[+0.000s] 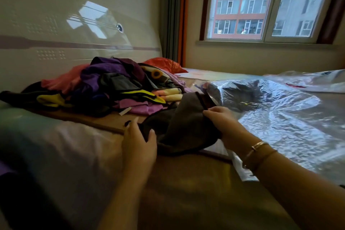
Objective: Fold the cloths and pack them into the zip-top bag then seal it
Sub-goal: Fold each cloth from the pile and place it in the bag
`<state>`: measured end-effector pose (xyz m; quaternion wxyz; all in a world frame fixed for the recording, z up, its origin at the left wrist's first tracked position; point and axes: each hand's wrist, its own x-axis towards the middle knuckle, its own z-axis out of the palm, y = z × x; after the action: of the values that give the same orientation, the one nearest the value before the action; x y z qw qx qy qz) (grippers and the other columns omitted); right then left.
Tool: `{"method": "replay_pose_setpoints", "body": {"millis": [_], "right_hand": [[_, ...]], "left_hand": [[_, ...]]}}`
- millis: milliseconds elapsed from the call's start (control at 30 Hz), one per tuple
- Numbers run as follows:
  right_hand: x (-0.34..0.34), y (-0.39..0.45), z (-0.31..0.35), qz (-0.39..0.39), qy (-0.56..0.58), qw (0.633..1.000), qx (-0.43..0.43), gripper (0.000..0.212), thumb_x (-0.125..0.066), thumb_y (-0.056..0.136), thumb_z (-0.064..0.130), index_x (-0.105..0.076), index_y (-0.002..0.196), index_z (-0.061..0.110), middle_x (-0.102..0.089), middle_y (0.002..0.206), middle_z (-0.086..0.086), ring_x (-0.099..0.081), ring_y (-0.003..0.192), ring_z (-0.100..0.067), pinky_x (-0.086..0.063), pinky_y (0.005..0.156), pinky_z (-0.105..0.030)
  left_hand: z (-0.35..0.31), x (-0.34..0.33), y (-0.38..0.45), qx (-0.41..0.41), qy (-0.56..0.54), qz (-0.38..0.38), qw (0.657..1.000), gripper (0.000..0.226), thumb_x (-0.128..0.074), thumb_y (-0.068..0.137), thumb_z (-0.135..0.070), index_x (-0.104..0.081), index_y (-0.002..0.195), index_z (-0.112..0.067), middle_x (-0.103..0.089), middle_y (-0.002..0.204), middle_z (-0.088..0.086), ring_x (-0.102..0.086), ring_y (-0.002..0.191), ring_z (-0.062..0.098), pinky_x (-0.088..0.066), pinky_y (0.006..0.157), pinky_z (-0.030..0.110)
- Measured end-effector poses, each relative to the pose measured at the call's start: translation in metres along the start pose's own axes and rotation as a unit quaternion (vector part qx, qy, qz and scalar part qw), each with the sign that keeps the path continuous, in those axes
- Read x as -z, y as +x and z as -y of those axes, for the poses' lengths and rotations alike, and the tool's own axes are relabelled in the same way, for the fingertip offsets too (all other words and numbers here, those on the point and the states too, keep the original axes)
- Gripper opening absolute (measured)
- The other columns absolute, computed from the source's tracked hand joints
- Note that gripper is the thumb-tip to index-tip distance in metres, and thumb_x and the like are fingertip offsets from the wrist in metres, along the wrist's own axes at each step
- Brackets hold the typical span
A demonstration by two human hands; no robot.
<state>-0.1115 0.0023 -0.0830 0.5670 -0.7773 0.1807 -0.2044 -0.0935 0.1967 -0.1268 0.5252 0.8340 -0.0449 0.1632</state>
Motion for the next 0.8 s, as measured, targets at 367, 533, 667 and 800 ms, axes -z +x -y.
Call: {"method": "replay_pose_setpoints", "body": {"millis": [367,533,667,800], "right_hand": [[0.142,-0.1,-0.035,-0.123,-0.131,0.977,0.117,0.018,-0.057,0.091,0.013,-0.067,0.076,0.013,-0.072,0.081,-0.003,-0.065,0.058,-0.021,-0.052,0.06,-0.034],[0.145,-0.122,-0.052,-0.103,-0.156,0.969,0.161,0.024,-0.056,0.093,0.037,-0.06,0.085,0.015,-0.068,0.084,-0.002,-0.067,0.062,-0.019,-0.056,0.058,-0.038],[0.134,-0.116,-0.045,-0.089,-0.107,0.984,0.114,0.044,-0.065,0.084,0.045,-0.046,0.111,0.017,-0.063,0.082,0.002,-0.062,0.075,-0.014,-0.047,0.067,-0.03],[0.129,-0.104,-0.042,-0.047,-0.052,0.997,0.008,0.05,-0.067,0.082,0.048,-0.06,0.109,0.007,-0.068,0.094,-0.012,-0.066,0.088,-0.022,-0.051,0.079,-0.035]], "left_hand": [[-0.034,-0.036,-0.071,-0.054,0.031,0.215,0.975,0.014,-0.071,0.082,-0.03,-0.06,0.083,-0.021,-0.061,0.081,-0.001,-0.063,0.083,0.021,-0.054,0.076,0.041],[-0.046,-0.043,-0.09,-0.068,-0.015,0.223,0.972,0.004,-0.061,0.088,-0.016,-0.061,0.091,-0.018,-0.063,0.087,-0.001,-0.063,0.09,0.021,-0.051,0.076,0.036],[-0.053,-0.051,-0.1,-0.057,-0.021,0.292,0.954,0.038,-0.064,0.089,-0.029,-0.058,0.125,-0.023,-0.059,0.122,-0.002,-0.056,0.113,0.017,-0.048,0.095,0.034],[-0.061,-0.049,-0.107,-0.076,-0.032,0.307,0.948,0.038,-0.065,0.087,-0.038,-0.063,0.121,-0.02,-0.057,0.113,-0.011,-0.051,0.107,0.006,-0.043,0.087,0.023]]}}
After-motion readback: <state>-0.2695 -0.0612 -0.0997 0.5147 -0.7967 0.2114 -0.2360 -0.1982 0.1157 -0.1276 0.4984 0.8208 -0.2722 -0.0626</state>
